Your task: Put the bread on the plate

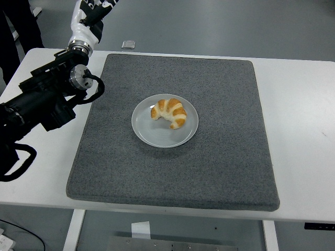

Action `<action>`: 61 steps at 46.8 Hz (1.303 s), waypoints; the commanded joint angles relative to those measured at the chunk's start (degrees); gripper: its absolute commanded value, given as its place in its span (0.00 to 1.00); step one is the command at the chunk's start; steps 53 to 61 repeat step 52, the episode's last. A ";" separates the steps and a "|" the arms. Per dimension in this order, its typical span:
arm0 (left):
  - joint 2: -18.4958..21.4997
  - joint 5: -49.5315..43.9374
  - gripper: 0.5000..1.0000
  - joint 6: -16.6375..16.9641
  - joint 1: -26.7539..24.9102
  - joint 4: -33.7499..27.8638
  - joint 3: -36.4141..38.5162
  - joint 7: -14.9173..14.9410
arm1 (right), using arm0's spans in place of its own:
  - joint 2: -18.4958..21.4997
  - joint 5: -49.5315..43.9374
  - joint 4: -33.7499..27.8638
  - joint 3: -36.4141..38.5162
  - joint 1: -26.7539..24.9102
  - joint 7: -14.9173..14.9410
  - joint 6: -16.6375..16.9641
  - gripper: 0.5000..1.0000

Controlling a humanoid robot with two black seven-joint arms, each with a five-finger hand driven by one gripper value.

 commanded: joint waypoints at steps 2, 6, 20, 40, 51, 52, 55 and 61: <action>-2.91 0.03 1.00 1.13 1.26 2.30 -3.02 0.47 | 0.00 0.00 0.09 -0.01 -0.03 0.00 -0.07 0.86; -5.46 -0.05 1.00 1.57 1.61 4.50 -4.69 0.47 | 0.00 0.00 0.09 -0.01 -0.03 0.00 -0.07 0.86; -7.31 1.44 1.00 2.27 2.93 8.28 -6.37 0.30 | 0.00 0.00 0.09 -0.01 -0.03 0.00 -0.07 0.86; -7.31 2.93 1.00 2.45 5.30 8.99 -6.28 0.12 | 0.00 0.08 0.09 -0.27 -0.56 0.00 -0.16 0.86; -7.31 5.92 1.00 1.57 5.30 8.46 -6.19 -0.49 | 0.00 0.35 0.09 -0.09 -0.82 0.00 -0.25 0.86; -7.31 6.62 1.00 1.57 5.30 8.46 -6.28 -0.58 | 0.00 0.35 0.09 -0.01 -0.91 0.00 -0.33 0.86; -7.31 6.62 1.00 1.57 5.30 8.46 -6.28 -0.58 | 0.00 0.35 0.09 -0.01 -0.91 0.00 -0.33 0.86; -7.31 6.62 1.00 1.57 5.30 8.46 -6.28 -0.58 | 0.00 0.35 0.09 -0.01 -0.91 0.00 -0.33 0.86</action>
